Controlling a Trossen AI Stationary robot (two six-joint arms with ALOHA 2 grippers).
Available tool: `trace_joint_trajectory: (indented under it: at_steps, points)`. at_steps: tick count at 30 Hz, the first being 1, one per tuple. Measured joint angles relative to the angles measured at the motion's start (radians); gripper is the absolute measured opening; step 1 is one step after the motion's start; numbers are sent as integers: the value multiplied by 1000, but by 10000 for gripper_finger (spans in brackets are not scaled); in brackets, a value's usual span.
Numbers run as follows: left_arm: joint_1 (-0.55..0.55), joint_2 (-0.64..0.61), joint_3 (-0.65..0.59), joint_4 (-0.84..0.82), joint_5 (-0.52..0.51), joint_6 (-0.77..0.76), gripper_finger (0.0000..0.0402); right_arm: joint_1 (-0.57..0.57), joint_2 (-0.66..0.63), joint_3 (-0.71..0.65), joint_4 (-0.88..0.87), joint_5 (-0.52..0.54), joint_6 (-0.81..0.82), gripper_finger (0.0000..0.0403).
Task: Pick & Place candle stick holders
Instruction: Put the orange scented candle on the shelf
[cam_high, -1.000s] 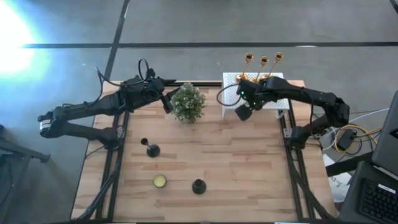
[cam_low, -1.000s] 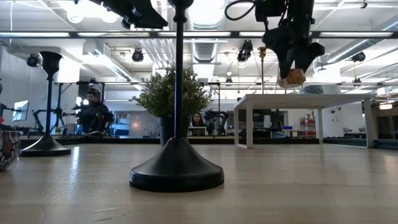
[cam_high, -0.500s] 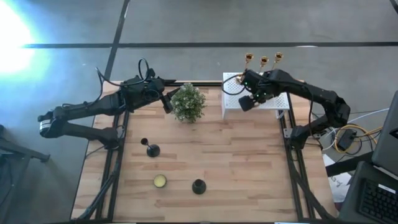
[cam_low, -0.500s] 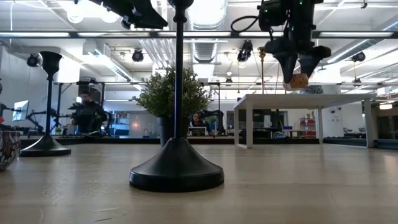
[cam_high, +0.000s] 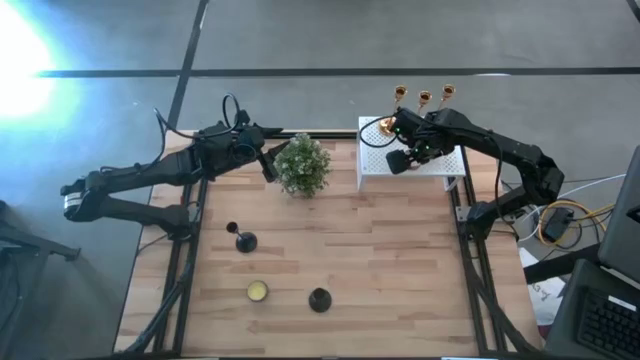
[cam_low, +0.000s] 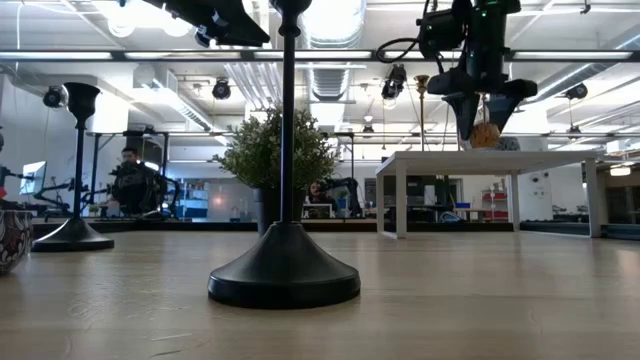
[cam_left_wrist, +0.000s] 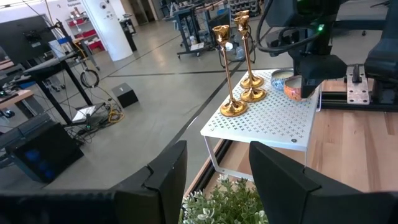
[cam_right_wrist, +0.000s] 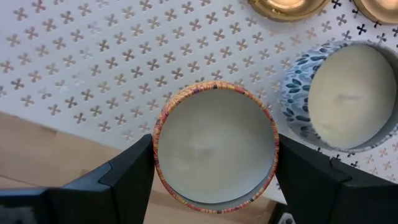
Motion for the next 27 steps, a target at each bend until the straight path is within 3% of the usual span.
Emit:
trace_joint_trajectory:
  at_steps: [27]
  points:
    - [-1,0,0,0,0,0,179,-67,-2,-54,81,-15,-11,275]
